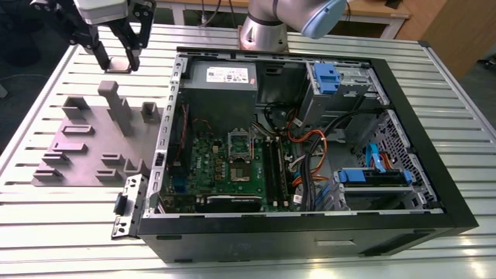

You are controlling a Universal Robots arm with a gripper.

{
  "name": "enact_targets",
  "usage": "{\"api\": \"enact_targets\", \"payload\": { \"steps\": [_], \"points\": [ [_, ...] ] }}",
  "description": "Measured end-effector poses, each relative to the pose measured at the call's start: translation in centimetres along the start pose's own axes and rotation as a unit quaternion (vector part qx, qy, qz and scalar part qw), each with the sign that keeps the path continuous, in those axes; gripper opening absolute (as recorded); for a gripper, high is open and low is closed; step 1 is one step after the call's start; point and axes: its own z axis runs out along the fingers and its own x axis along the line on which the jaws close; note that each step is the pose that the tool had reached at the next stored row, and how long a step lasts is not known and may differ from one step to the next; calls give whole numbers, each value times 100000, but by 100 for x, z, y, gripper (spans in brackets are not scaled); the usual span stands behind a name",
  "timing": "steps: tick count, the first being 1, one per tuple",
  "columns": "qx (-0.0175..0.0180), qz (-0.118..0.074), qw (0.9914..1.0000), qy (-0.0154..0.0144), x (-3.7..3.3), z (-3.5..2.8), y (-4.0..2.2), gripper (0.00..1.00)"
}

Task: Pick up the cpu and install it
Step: 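Pick up the cpu and move it towards the insertion slot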

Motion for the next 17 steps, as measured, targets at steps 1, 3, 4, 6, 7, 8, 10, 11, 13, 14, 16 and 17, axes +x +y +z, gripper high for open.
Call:
{"api": "enact_targets", "payload": {
  "steps": [1,3,4,6,7,8,10,11,13,14,16,17],
  "points": [
    [1,0,100000,0,-7,0,0,47],
    [0,-3,100000,1,-21,0,0,47],
    [1,1,100000,3,-27,0,0,47],
    [-3,1,100000,0,-36,0,-3,47],
    [0,1,100000,4,-39,0,-6,47],
    [5,1,100000,5,-41,-1,-12,47],
    [0,0,100000,4,-44,-1,-25,47],
    [1,0,100000,3,-45,-1,-34,47],
    [-1,-1,100000,3,-49,-2,-55,47],
    [0,2,100000,1,-55,-2,-64,47],
    [-3,4,100000,7,-87,-2,-72,47],
    [0,9,100000,16,-112,-2,-75,47]
  ]
}}
